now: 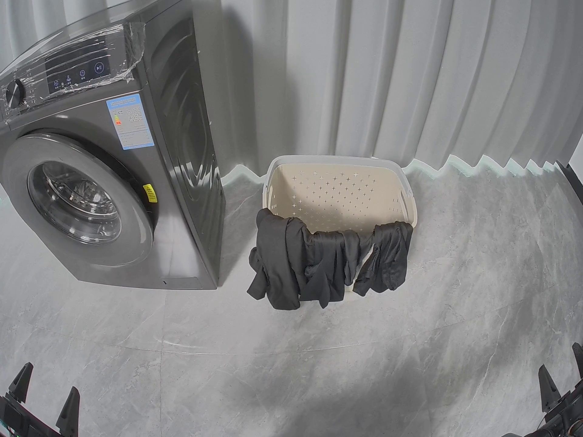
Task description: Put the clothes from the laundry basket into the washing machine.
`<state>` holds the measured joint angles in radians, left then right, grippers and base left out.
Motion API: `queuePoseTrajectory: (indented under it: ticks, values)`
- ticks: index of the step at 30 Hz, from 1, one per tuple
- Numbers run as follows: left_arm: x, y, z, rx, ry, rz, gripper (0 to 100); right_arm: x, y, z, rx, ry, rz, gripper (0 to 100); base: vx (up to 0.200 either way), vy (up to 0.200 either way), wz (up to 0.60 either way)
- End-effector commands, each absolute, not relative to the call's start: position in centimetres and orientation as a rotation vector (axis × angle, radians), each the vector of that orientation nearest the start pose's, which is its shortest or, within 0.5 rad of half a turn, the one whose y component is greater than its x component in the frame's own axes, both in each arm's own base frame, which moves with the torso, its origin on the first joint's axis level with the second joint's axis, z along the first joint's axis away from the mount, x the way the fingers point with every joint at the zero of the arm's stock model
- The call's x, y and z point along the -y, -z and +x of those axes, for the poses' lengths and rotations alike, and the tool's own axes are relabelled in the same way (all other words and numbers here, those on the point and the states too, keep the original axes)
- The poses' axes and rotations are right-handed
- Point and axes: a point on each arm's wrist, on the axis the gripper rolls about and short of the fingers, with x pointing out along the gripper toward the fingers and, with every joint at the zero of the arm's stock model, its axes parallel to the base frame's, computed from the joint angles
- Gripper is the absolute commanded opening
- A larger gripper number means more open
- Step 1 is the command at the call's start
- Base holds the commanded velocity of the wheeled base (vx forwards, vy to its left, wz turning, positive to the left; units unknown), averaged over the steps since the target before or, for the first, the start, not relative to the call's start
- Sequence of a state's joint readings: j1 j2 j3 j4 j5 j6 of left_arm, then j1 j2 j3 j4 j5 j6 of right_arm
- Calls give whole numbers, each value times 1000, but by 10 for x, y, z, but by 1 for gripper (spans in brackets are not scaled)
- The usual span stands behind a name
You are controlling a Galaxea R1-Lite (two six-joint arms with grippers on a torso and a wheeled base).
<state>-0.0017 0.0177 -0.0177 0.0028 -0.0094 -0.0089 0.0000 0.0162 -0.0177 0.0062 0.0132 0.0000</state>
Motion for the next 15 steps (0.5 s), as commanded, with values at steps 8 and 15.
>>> queuePoseTrajectory:
  ticks: [8,15]
  values:
    - [0,-76,-23,-2,9,-15,100,0,-75,-23,-5,-15,0,100,25,0,0]
    - [0,-76,-23,0,9,-17,100,0,-75,-23,-5,-14,0,100,200,0,0]
